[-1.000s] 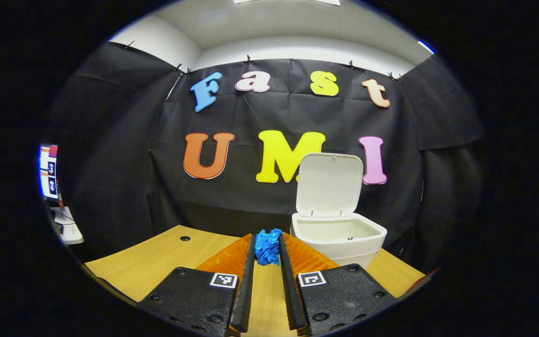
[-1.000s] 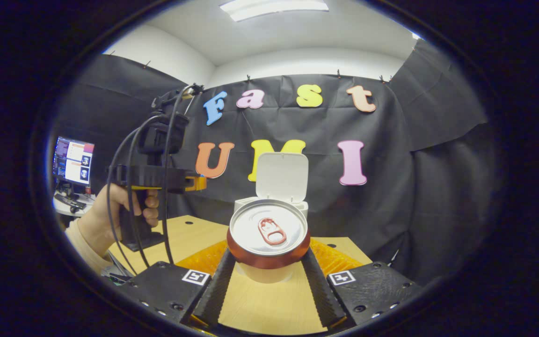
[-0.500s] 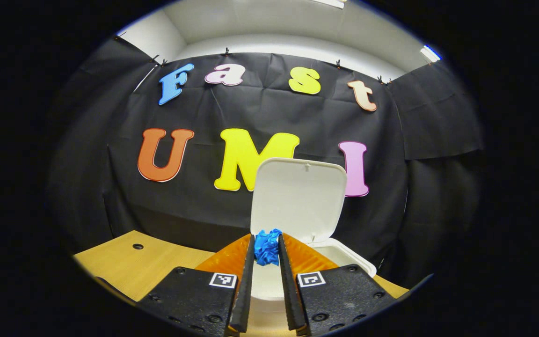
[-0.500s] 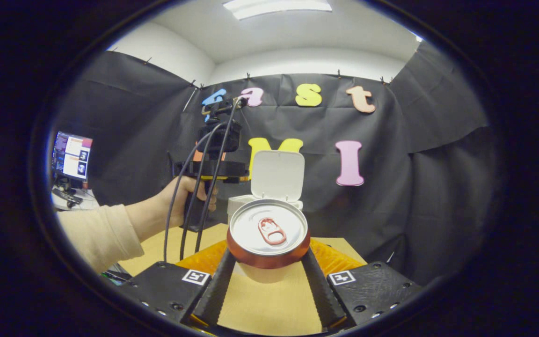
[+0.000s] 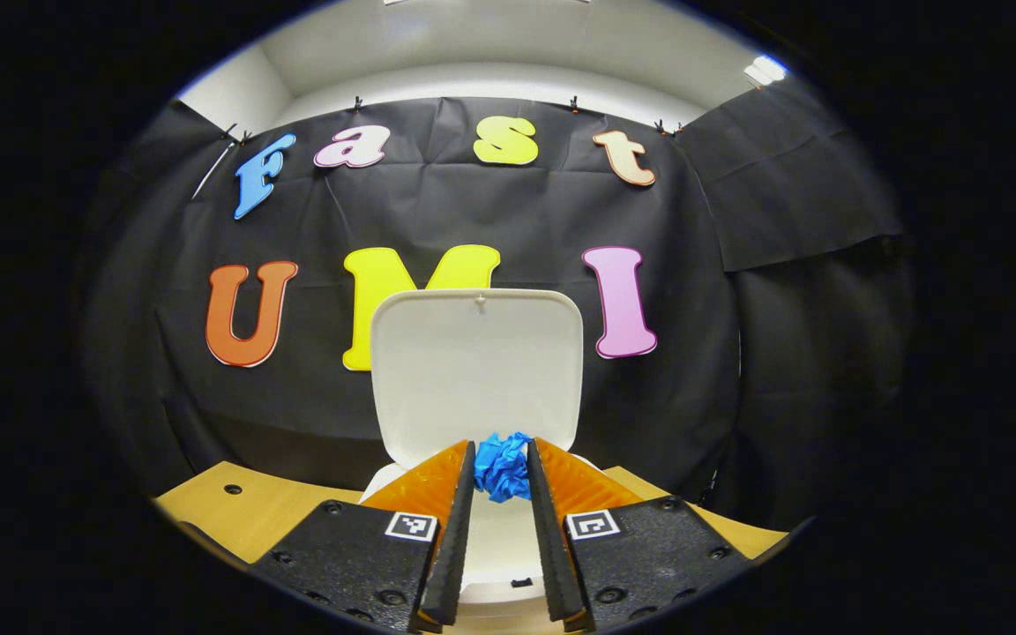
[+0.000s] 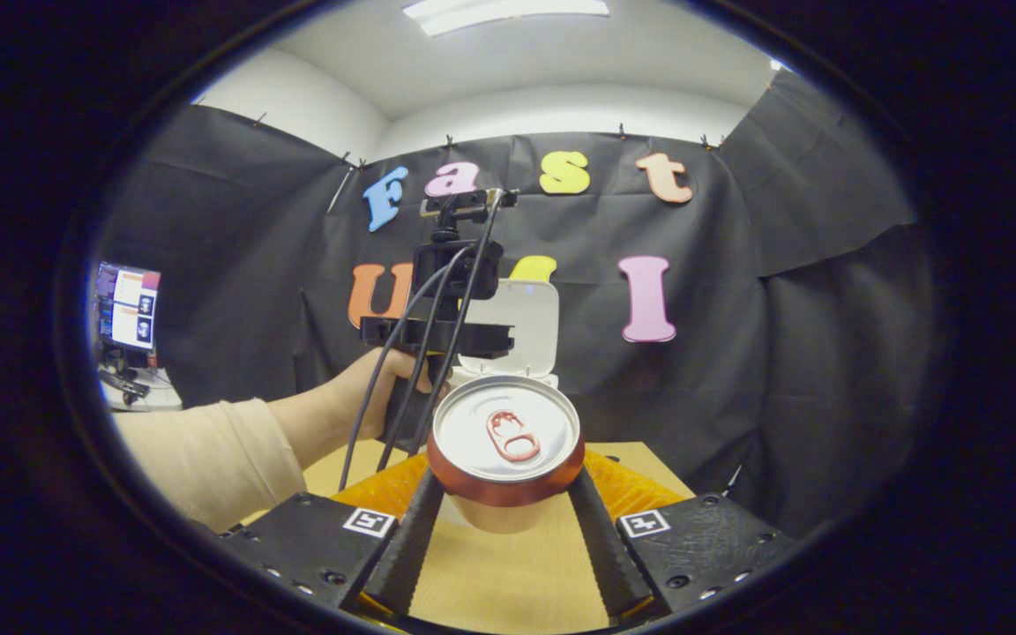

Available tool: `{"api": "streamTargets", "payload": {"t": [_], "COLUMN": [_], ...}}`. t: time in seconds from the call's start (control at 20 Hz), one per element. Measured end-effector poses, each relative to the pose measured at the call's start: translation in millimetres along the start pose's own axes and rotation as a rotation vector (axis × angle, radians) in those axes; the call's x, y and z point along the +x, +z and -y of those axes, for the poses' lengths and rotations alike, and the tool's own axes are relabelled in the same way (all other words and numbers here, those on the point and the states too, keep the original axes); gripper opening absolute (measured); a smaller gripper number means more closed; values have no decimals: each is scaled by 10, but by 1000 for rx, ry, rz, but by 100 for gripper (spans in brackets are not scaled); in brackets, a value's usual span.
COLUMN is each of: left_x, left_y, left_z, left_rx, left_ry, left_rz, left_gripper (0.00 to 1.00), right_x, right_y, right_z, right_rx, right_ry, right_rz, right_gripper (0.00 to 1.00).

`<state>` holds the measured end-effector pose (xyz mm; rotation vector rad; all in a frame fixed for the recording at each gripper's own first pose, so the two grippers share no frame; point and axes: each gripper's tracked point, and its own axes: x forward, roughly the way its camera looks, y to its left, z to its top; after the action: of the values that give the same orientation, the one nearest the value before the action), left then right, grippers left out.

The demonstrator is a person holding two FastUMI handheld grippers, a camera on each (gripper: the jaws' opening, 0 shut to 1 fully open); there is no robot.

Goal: Press the lid of the desktop garbage bin to open it, pick up the crumpled paper on the desktop and throw it into the bin, then pick up the pop can on the desktop and drop it into the bin, and finally close the garbage bin lid.

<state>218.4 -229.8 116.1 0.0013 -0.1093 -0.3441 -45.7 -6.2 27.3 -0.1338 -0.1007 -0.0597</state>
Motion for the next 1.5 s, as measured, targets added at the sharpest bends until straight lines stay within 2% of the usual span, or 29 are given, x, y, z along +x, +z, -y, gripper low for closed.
{"api": "streamTargets", "payload": {"t": [0.1, 0.15, 0.2, 0.25, 0.45, 0.5, 0.6, 0.7, 0.75, 0.85, 1.0, 1.2, 1.3, 1.35, 1.5], "left_x": [2, 17, 16, 18, 3, -1, -17, -38, -57, -144, -276, -550, -708, -775, -1075], "left_y": [9, 17, 10, -20, -97, -98, -139, -240, -268, -294, -329, -357, -410, -447, -453], "left_z": [16, 21, 21, 15, -10, -40, -116, -42, -62, -248, -393, -556, -738, -831, -995], "left_rx": [2, -3, -4, -7, -57, -72, -90, -123, -122, -107, -95, -72, -62, -64, -21], "left_ry": [-2, -7, -9, -13, -27, -21, -8, -74, -80, -50, -50, -88, -59, -42, -4], "left_rz": [5, 8, 6, 0, -17, -16, -27, -55, -58, -61, -61, -25, -15, -16, 3], "left_gripper": [39, 48, 43, 52, 61, 65, 71, 84, 100, 99, 99, 99, 98, 99, 99], "right_x": [21, 33, 39, 39, 59, 73, 83, 93, 89, 89, 85, 99, 100, 90, 49], "right_y": [-26, -33, -38, -32, -46, -53, -78, -84, -78, -83, -93, -125, -118, -109, -70], "right_z": [14, 28, 54, 68, 88, 86, 67, 38, 23, -13, -62, -94, -128, -134, -194], "right_rx": [10, 9, 9, 11, 18, 17, 13, 15, 15, 10, 11, -7, -20, -26, -17], "right_ry": [5, 3, -3, -5, -9, -10, -7, -3, 0, 6, 13, 10, 11, 10, 25], "right_rz": [-8, -12, -14, -14, -18, -21, -28, -32, -31, -31, -31, -34, -29, -24, -10], "right_gripper": [77, 78, 78, 78, 78, 75, 78, 77, 78, 78, 78, 78, 75, 78, 78]}}
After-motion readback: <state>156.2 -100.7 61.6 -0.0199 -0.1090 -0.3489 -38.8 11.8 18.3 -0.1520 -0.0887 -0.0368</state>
